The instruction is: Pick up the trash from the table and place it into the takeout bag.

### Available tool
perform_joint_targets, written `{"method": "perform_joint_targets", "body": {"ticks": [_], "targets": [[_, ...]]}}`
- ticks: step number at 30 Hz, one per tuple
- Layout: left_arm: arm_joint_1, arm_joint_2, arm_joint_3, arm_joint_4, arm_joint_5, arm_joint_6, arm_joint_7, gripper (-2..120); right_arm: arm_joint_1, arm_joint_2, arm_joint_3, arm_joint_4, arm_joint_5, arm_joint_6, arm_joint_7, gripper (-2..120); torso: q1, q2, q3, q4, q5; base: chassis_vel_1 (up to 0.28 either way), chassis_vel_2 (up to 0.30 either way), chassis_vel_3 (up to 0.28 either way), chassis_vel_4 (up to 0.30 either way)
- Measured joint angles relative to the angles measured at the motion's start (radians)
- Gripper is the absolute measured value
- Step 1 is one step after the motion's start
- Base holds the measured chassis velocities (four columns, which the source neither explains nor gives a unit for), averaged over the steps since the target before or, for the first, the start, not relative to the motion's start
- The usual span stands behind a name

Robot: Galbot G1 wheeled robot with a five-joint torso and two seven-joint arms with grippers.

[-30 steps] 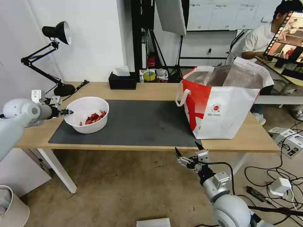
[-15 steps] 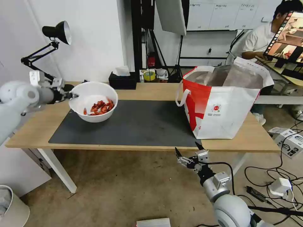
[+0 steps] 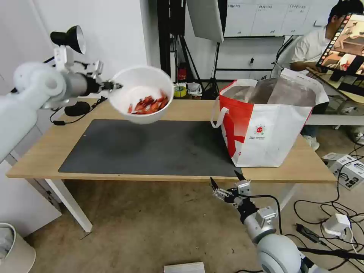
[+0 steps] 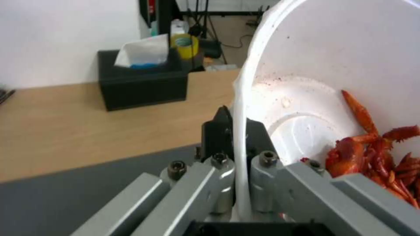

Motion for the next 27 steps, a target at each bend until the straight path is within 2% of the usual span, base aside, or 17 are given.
{"method": "perform_joint_targets", "body": {"ticks": [3,4,7,8,11,12,15,16,19,20,27], "targets": [[-0.063,-0.071,0.052,0.045,-0.003,0.0,-0.005,0,0.0,0.0,0.0,0.0,0.0,0.0,0.0,100,0.0,0.0,0.0,-0.0002,0.0,0.0,0.0,0.0,0.0],[-0.063,-0.071,0.052,0.045,-0.003,0.0,-0.005,0,0.0,0.0,0.0,0.0,0.0,0.0,0.0,100,0.0,0.0,0.0,-0.0002,0.0,0.0,0.0,0.0,0.0],[-0.121,-0.163,0.087,0.114,-0.003,0.0,-0.014,0,0.0,0.0,0.0,0.0,0.0,0.0,0.0,100,0.0,0.0,0.0,0.0002,-0.0001,0.0,0.0,0.0,0.0],[-0.121,-0.163,0.087,0.114,-0.003,0.0,-0.014,0,0.0,0.0,0.0,0.0,0.0,0.0,0.0,100,0.0,0.0,0.0,0.0002,-0.0001,0.0,0.0,0.0,0.0],[-0.165,-0.286,0.089,0.207,0.0,0.0,-0.026,0,0.0,0.0,0.0,0.0,0.0,0.0,0.0,100,0.0,0.0,0.0,-0.0002,0.0002,0.0,0.0,0.0,0.0],[-0.165,-0.286,0.089,0.207,0.0,0.0,-0.026,0,0.0,0.0,0.0,0.0,0.0,0.0,0.0,100,0.0,0.0,0.0,-0.0002,0.0002,0.0,0.0,0.0,0.0],[-0.196,-0.401,0.083,0.284,0.017,0.0,-0.044,0,0.0,0.0,0.0,0.0,0.0,0.0,0.0,100,0.0,0.0,0.0,-0.0001,0.0003,0.0,0.0,0.0,0.0],[-0.196,-0.401,0.083,0.284,0.017,0.0,-0.044,0,0.0,0.0,0.0,0.0,0.0,0.0,0.0,100,0.0,0.0,0.0,-0.0001,0.0003,0.0,0.0,0.0,0.0],[-0.212,-0.492,0.073,0.341,0.028,-0.001,-0.06,0,0.0,0.0,0.0,0.0,0.0,0.0,0.0,100,0.0,0.0,0.0,-0.0004,0.0003,0.0,0.0,0.0,0.0],[-0.212,-0.492,0.073,0.341,0.028,-0.001,-0.06,0,0.0,0.0,0.0,0.0,0.0,0.0,0.0,100,0.0,0.0,0.0,-0.0004,0.0003,0.0,0.0,0.0,0.0],[-0.236,-0.648,0.064,0.452,0.038,-0.006,-0.073,0,0.0,0.0,0.0,0.0,0.0,0.0,0.0,100,0.0,0.0,0.0,0.0,0.0,0.0,0.0,0.0,0.0]]}}
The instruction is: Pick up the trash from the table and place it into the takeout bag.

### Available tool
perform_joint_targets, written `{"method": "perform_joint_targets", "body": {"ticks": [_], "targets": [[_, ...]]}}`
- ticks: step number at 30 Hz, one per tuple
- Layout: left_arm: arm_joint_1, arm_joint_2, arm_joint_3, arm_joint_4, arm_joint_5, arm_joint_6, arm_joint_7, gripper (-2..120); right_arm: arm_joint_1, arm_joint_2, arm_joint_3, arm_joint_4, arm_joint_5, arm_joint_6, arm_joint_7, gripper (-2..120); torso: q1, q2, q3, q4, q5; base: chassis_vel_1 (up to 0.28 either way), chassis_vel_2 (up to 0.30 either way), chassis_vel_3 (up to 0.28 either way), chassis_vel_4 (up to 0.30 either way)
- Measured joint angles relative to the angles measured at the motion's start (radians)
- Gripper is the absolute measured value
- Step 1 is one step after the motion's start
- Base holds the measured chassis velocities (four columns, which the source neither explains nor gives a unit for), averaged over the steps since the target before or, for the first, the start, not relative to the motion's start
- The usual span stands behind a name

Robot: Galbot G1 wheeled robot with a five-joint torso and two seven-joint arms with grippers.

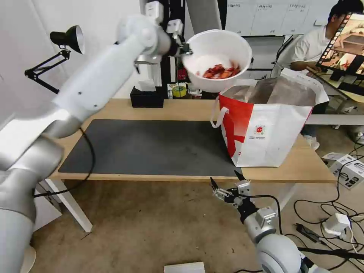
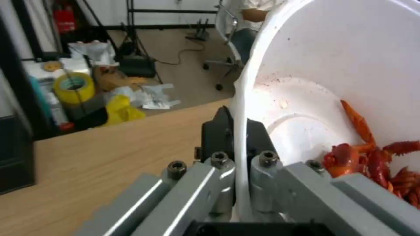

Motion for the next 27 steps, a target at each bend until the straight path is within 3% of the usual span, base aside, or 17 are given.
{"method": "perform_joint_targets", "body": {"ticks": [12,27], "targets": [[0.011,-0.162,0.034,0.133,0.055,-0.006,-0.003,0,0.0,0.0,0.0,0.0,0.0,0.0,0.0,100,0.0,0.0,0.0,-0.0002,-0.0001,0.0,0.0,0.0,0.0],[0.071,-0.228,0.066,0.173,0.092,-0.073,-0.028,0,0.0,0.0,0.0,0.0,0.0,0.0,0.0,100,0.0,0.0,0.0,-0.0001,-0.0002,0.0,0.0,0.0,0.0]]}}
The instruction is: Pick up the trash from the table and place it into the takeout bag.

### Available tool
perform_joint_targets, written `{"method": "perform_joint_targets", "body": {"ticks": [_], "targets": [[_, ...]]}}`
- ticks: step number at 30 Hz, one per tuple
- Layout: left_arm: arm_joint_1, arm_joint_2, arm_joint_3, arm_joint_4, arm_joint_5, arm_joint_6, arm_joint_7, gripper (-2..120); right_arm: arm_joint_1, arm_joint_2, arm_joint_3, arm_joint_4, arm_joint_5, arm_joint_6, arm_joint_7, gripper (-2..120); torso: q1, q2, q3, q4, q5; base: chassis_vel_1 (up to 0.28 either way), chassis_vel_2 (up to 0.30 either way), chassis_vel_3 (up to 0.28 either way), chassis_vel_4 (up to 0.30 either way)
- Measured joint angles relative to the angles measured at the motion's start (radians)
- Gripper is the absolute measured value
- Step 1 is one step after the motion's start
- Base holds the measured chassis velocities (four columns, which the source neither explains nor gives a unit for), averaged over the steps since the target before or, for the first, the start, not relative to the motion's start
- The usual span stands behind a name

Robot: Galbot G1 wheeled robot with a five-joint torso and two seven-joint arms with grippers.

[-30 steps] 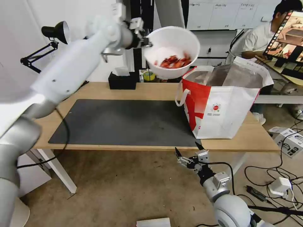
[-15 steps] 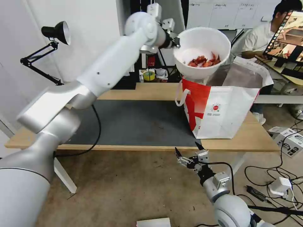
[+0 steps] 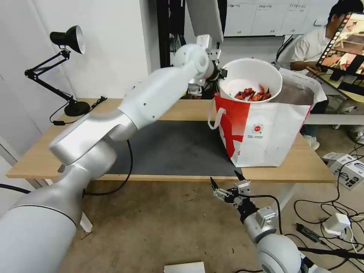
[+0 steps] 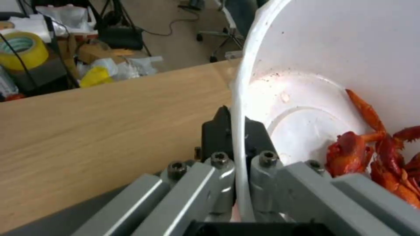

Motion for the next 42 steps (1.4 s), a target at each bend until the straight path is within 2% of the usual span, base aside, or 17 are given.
{"method": "perform_joint_targets", "body": {"ticks": [7,10,20,22,26,28,29,32,35,36,38,40,42], "targets": [[-0.004,-0.016,0.005,0.005,0.018,-0.027,-0.011,0,0.0,0.0,0.0,0.0,0.0,0.0,0.0,100,0.0,0.0,0.0,0.0,0.0,0.0,0.0,0.0,0.0],[-0.021,-0.035,-0.005,0.034,0.023,-0.039,-0.013,0,0.0,0.0,0.0,0.0,0.0,0.0,0.0,100,0.0,0.0,0.0,-0.0002,0.0,0.0,0.0,0.0,0.0],[-0.019,-0.05,0.009,0.059,0.058,-0.078,-0.03,0,0.0,0.0,0.0,0.0,0.0,0.0,0.0,100,0.0,0.0,0.0,-0.0001,-0.0001,0.0,0.0,0.0,0.0],[-0.01,-0.036,0.05,0.033,0.08,-0.113,-0.016,0,0.0,0.0,0.0,0.0,0.0,0.0,0.0,100,0.0,0.0,0.0,-0.0001,-0.0001,0.0,0.0,0.0,0.0],[-0.005,-0.028,0.067,0.015,0.083,-0.124,-0.014,0,0.0,0.0,0.0,0.0,0.0,0.0,0.0,100,0.0,0.0,0.0,0.0,-0.0001,0.0,0.0,0.0,0.0],[0.002,-0.004,0.099,-0.04,0.084,-0.131,0.002,0,0.0,0.0,0.0,0.0,0.0,0.0,0.0,100,0.0,0.0,0.0,-0.0001,-0.0001,0.0,0.0,0.0,0.0],[0.002,-0.004,0.099,-0.04,0.084,-0.131,0.002,0,0.0,0.0,0.0,0.0,0.0,0.0,0.0,100,0.0,0.0,0.0,-0.0001,-0.0001,0.0,0.0,0.0,0.0],[0.002,0.012,0.108,-0.069,0.081,-0.11,0.019,0,0.0,0.0,0.0,0.0,0.0,0.0,0.0,100,0.0,0.0,0.0,0.0,-0.0001,0.0,0.0,0.0,0.0],[-0.017,0.042,0.11,-0.104,0.078,-0.001,0.121,0,0.0,0.0,0.0,0.0,0.0,0.0,0.0,100,0.0,0.0,0.0,0.0001,-0.0002,0.0,0.0,0.0,0.0],[-0.017,0.042,0.11,-0.104,0.078,-0.001,0.121,0,0.0,0.0,0.0,0.0,0.0,0.0,0.0,100,0.0,0.0,0.0,0.0001,-0.0002,0.0,0.0,0.0,0.0],[-0.03,0.054,0.117,-0.114,0.078,0.041,0.169,0,0.0,0.0,0.0,0.0,0.0,0.0,0.0,100,0.0,0.0,0.0,0.0,-0.0002,0.0,0.0,0.0,0.0],[-0.034,0.057,0.121,-0.115,0.079,0.049,0.178,1,0.0,0.0,0.0,0.0,0.0,0.0,0.0,100,0.0,0.0,0.0,0.0001,-0.0002,0.0,0.0,0.0,0.0],[-0.044,0.049,0.126,-0.104,0.082,0.06,0.187,20,0.0,0.0,0.0,0.0,0.0,0.0,0.0,100,0.0,0.0,0.0,-0.0001,-0.0001,0.0,0.0,0.0,0.0]]}}
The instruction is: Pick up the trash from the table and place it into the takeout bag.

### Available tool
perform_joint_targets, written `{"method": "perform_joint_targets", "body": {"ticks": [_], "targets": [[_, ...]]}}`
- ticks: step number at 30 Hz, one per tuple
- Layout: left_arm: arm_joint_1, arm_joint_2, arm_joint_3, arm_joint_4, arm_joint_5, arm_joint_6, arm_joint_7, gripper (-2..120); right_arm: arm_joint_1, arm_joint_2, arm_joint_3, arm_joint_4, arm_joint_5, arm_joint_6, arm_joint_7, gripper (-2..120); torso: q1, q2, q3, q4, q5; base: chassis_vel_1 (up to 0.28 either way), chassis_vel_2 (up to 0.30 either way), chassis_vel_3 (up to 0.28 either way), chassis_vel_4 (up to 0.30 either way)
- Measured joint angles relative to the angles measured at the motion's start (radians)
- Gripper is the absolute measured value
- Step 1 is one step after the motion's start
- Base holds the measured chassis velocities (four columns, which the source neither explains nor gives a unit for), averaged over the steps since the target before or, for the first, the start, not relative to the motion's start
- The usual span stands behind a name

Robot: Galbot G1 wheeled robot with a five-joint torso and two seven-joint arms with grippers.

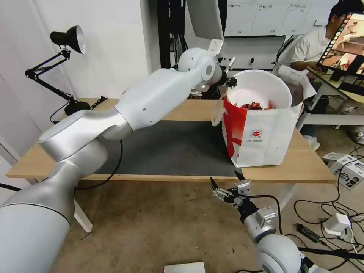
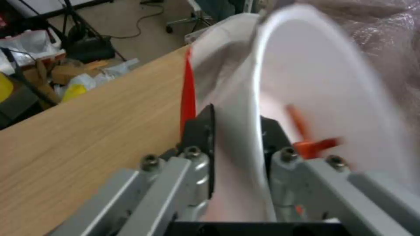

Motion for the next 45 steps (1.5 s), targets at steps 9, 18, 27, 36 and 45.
{"method": "perform_joint_targets", "body": {"ticks": [9,18,27,36,45], "targets": [[0.0,0.011,-0.002,-0.013,0.001,-0.005,-0.019,57,0.0,0.0,0.0,0.0,0.0,0.0,0.0,100,0.0,0.0,0.0,0.0,0.0,0.0,0.0,0.0,0.0],[0.006,0.076,-0.021,-0.091,0.01,-0.053,-0.035,85,0.0,0.0,0.0,0.0,0.0,0.0,0.0,100,0.0,0.0,0.0,-0.0002,0.0,0.0,0.0,0.0,0.0],[0.085,0.312,0.024,-0.318,0.138,-0.423,-0.047,100,0.0,0.0,0.0,0.0,0.0,0.0,0.0,100,0.0,0.0,0.0,0.0,-0.0003,0.0,0.0,0.0,0.0],[0.281,0.584,-0.034,-0.558,0.188,-0.596,-0.112,100,0.0,0.0,0.0,0.0,0.0,0.0,0.0,100,0.0,0.0,0.0,0.0004,-0.0004,0.0,0.0,0.0,0.0],[0.736,0.793,-0.394,-0.751,0.285,-0.631,-0.104,100,0.0,0.0,0.0,0.0,0.0,0.0,0.0,100,0.0,0.0,0.0,0.0002,-0.0002,0.0,0.0,0.0,0.0]]}}
